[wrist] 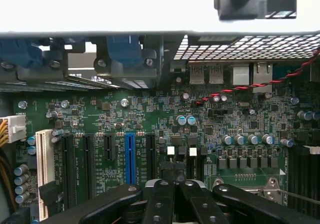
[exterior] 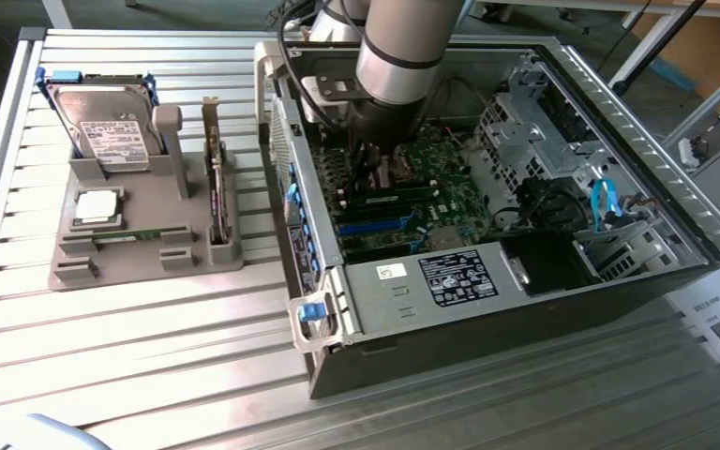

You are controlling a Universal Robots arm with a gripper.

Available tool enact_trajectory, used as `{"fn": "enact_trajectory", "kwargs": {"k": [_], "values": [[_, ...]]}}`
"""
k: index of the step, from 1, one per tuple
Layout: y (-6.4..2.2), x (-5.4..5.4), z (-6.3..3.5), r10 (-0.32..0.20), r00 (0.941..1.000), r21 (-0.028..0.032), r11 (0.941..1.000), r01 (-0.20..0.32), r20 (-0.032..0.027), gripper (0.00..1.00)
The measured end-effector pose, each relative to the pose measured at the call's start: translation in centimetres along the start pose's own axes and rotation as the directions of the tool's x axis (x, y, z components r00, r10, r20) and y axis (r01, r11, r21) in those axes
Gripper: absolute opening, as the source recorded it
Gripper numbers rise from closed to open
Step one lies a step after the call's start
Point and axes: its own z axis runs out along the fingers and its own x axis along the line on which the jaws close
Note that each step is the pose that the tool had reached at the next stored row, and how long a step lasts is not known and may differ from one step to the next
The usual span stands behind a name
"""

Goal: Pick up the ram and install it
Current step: 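Press down the ram until it locks into place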

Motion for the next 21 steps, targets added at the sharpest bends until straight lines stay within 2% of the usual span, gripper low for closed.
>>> {"fn": "enact_trajectory", "kwargs": {"k": [16, 21], "values": [[0.0, 0.02, 0.31, 0.0, 1.0, -0.0004, 1.0, 0.0, -0.0006, 0.1], [0.01, 0.05, 0.36, 0.0, 1.0, -0.0001, 1.0, 0.0, 0.0013, 0.1]]}}
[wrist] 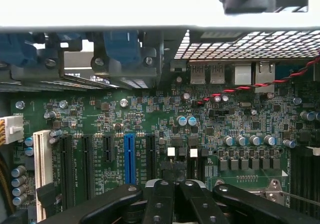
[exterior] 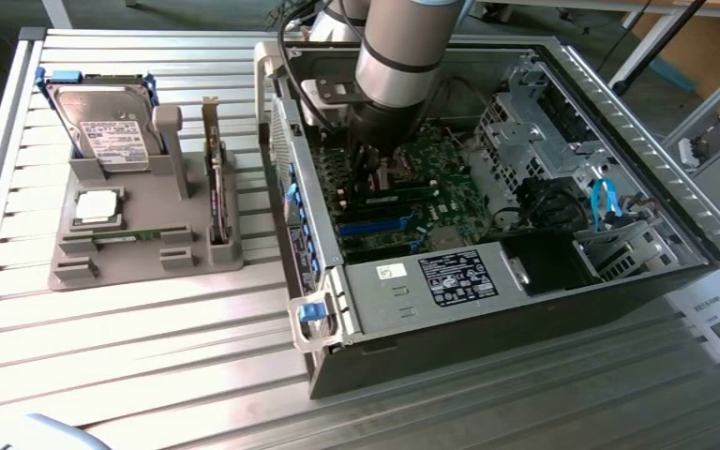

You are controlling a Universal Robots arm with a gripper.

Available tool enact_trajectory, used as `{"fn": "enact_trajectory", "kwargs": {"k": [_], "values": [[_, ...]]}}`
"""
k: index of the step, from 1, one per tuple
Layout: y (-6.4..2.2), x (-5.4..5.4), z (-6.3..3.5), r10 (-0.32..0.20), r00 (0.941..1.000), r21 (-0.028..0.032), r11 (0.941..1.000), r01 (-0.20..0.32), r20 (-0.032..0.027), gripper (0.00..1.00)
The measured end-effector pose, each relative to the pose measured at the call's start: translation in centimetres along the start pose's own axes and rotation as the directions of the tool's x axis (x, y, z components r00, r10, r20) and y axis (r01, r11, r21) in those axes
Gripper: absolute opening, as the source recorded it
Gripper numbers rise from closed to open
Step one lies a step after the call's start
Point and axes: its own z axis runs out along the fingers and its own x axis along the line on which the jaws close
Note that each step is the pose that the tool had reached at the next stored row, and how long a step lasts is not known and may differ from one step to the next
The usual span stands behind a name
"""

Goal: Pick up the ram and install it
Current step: 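Press down the ram until it locks into place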

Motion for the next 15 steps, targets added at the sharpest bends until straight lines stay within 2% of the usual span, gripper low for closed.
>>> {"fn": "enact_trajectory", "kwargs": {"k": [7, 15], "values": [[-0.01, 0.12, 0.1, 0.0, 1.0, -0.0002, 1.0, 0.0, 0.0024, 0.1], [-0.01, 0.17, 0.14, 0.0, 1.0, -0.0002, 1.0, 0.0, 0.0027, 0.1]]}}
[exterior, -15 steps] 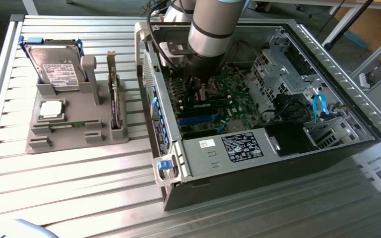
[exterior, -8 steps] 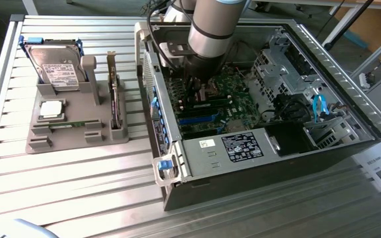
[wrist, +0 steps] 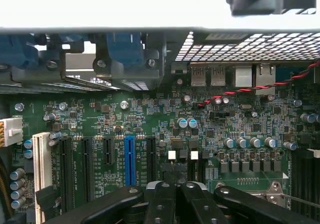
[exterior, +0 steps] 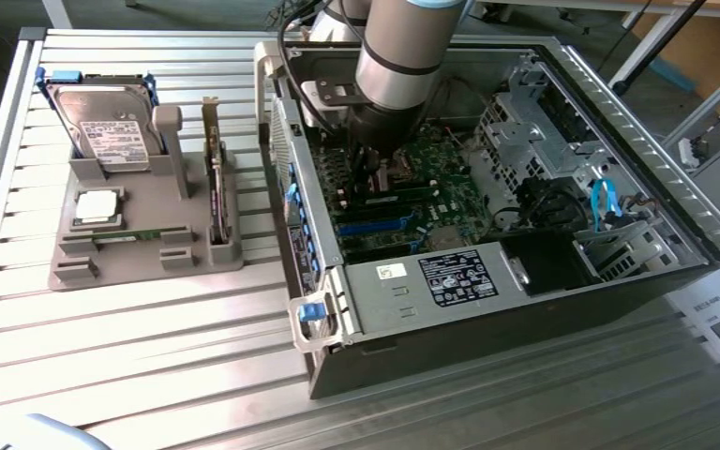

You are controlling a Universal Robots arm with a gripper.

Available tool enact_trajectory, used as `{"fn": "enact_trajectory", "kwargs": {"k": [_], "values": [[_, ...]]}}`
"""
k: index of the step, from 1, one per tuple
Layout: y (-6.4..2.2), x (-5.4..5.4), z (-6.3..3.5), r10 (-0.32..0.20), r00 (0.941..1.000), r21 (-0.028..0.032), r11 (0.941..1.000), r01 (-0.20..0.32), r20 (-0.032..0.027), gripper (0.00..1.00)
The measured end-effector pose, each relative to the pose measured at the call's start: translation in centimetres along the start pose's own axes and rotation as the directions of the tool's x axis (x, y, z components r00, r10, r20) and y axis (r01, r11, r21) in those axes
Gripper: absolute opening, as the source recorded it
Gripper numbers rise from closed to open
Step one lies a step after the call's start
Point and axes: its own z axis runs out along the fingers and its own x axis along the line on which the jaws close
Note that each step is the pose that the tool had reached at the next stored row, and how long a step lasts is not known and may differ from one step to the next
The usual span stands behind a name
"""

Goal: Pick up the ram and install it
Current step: 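Press down the ram until it locks into place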

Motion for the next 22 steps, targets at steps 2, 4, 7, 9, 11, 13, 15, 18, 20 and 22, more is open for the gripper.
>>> {"fn": "enact_trajectory", "kwargs": {"k": [2, 4, 7, 9, 11, 13, 15, 18, 20, 22], "values": [[0.0, 0.0, 0.0, 0.0, 1.0, 0.0, 1.0, 0.0, 0.0, 0.1], [0.0, 0.0, 0.02, 0.0, 1.0, 0.0, 1.0, 0.0, -0.0001, 0.1], [0.0, 0.0, 0.1, 0.0, 1.0, 0.0, 1.0, 0.0, 0.0001, 0.1], [0.0, 0.0, 0.14, 0.0, 1.0, 0.0, 1.0, 0.0, 0.0, 0.1], [0.0, 0.0, 0.17, 0.0, 1.0, -0.0001, 1.0, 0.0, -0.0002, 0.1], [0.0, 0.0, 0.17, 0.0, 1.0, -0.0001, 1.0, 0.0, -0.0001, 0.1], [-0.01, 0.0, 0.07, 0.0, 1.0, 0.0004, 1.0, 0.0, 0.0008, 0.1], [0.0, 0.0, -0.38, 0.0, 1.0, -0.0002, 1.0, 0.0, -0.0006, 0.1], [0.01, 0.0, -0.81, 0.0, 1.0, -0.0002, 1.0, 0.0, -0.0004, 0.1], [0.01, 0.0, -1.22, 0.0, 1.0, -0.0003, 1.0, 0.0, -0.0005, 0.1]]}}
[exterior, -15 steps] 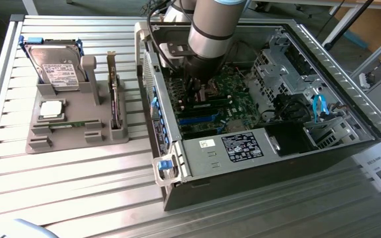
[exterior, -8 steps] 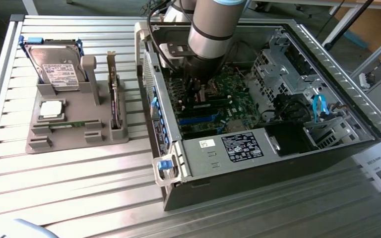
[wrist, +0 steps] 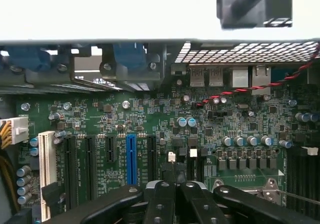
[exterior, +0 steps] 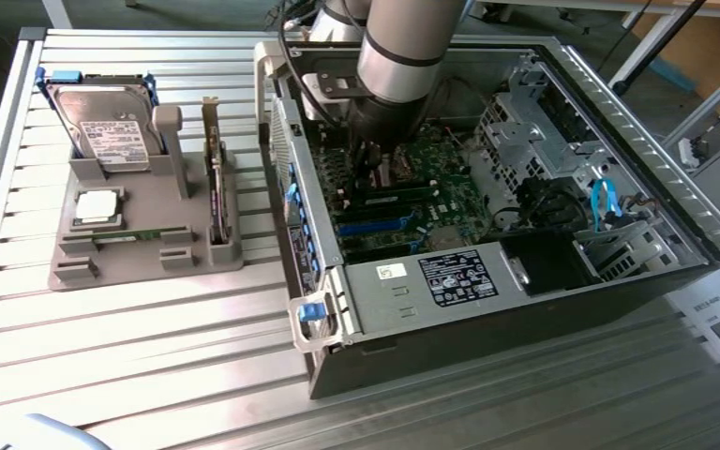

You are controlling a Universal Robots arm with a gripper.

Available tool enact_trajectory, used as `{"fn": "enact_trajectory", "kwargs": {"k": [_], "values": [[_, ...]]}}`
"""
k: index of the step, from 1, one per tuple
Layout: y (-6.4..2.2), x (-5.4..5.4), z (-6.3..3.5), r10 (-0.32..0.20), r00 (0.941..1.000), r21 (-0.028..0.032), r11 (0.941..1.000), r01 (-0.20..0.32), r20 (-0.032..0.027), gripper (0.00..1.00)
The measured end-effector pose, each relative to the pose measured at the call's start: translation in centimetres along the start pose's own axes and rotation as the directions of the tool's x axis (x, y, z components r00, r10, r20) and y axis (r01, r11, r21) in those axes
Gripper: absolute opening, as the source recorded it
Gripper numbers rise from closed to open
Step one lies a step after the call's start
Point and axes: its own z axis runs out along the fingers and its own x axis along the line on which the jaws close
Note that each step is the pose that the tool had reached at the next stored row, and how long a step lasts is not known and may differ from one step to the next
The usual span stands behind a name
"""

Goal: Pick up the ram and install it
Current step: 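Press down the ram until it locks into place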

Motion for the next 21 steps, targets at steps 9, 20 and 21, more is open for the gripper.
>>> {"fn": "enact_trajectory", "kwargs": {"k": [9, 20, 21], "values": [[0.03, -0.1, -2.18, 0.0, 1.0, 0.0001, 1.0, 0.0, 0.0002, 0.1], [0.06, -0.1, -4.53, 0.0, 1.0, 0.0001, 1.0, 0.0, 0.0002, 0.1], [0.06, -0.1, -4.53, 0.0, 1.0, 0.0001, 1.0, 0.0, 0.0002, 0.1]]}}
